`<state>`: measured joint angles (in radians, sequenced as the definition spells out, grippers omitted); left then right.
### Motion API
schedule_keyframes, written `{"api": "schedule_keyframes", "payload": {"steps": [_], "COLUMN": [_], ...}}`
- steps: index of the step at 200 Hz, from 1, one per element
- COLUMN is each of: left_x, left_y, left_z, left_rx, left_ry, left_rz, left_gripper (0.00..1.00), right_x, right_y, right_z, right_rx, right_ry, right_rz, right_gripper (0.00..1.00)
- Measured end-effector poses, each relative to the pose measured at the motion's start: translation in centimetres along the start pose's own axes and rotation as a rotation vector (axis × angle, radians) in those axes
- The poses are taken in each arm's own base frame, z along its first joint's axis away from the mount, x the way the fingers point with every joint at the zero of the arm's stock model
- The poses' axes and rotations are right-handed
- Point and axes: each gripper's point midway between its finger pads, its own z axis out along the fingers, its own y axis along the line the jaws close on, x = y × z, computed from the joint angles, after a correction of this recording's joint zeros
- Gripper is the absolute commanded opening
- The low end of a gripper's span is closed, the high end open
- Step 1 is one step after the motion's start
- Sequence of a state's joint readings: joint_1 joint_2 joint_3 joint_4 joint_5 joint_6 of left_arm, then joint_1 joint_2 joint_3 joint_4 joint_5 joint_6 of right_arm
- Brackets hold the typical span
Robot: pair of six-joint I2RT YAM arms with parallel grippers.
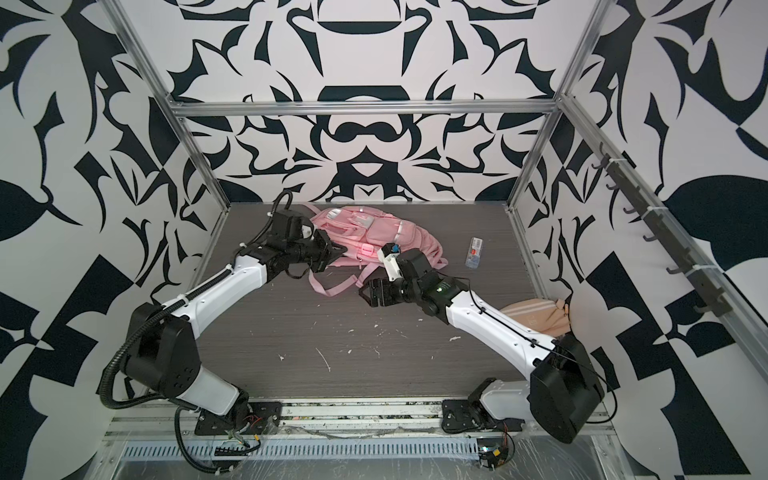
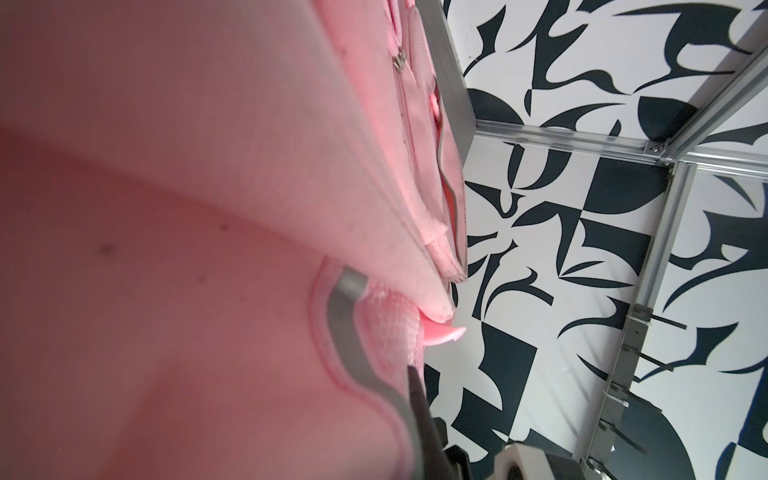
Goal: Pack the student bag
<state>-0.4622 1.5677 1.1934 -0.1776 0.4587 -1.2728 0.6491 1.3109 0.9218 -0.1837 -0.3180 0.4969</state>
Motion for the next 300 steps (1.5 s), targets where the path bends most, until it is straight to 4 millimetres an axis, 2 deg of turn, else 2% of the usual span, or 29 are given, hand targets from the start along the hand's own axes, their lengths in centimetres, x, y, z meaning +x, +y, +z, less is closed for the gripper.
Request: {"api": "schedule_keyframes", "payload": {"steps": [37, 65, 91, 130, 153, 198, 259, 278, 300], "left_x": [1.2, 1.6, 1.6, 1.4, 1.3, 1.3, 1.2, 1.2, 1.3], "left_y": [0.5, 0.5, 0.5, -0.2, -0.7, -0.9, -1.5, -1.6, -1.7], "left_z": [0.7, 0.7, 0.7, 0.8, 0.9, 1.0, 1.0, 1.0, 1.0], "left_rx": [-0.021, -0.021, -0.019, -0.008, 0.004, 0.013, 0.036, 0.041, 0.043], "left_ry": [0.042, 0.055, 0.057, 0.059, 0.059, 0.058, 0.054, 0.057, 0.059], "left_rz": [-0.017, -0.019, -0.018, -0.015, -0.009, -0.012, -0.016, -0.018, -0.024], "left_gripper": [0.0, 0.0, 0.0, 0.0, 0.0, 0.0, 0.0, 0.0, 0.0], "right_x": [-1.5, -2.5, -3.2, -3.6, -3.9, -4.4, -5.8, -6.1, -6.5], "right_y": [-1.8, -3.3, -3.8, -4.2, -4.6, -4.9, -3.9, -3.6, -3.4], "right_z": [1.7, 1.9, 2.5, 4.1, 4.8, 5.6, 5.4, 4.8, 4.4], "right_rx": [0.09, 0.14, 0.162, 0.174, 0.176, 0.166, 0.122, 0.109, 0.101], "right_ry": [-0.015, -0.038, -0.038, -0.017, -0.012, -0.02, -0.083, -0.108, -0.133], "right_rz": [0.012, 0.033, 0.038, 0.038, 0.047, 0.051, 0.027, 0.008, 0.003], "right_gripper": [0.82, 0.79, 0.76, 0.6, 0.57, 0.41, 0.41, 0.2, 0.18]}}
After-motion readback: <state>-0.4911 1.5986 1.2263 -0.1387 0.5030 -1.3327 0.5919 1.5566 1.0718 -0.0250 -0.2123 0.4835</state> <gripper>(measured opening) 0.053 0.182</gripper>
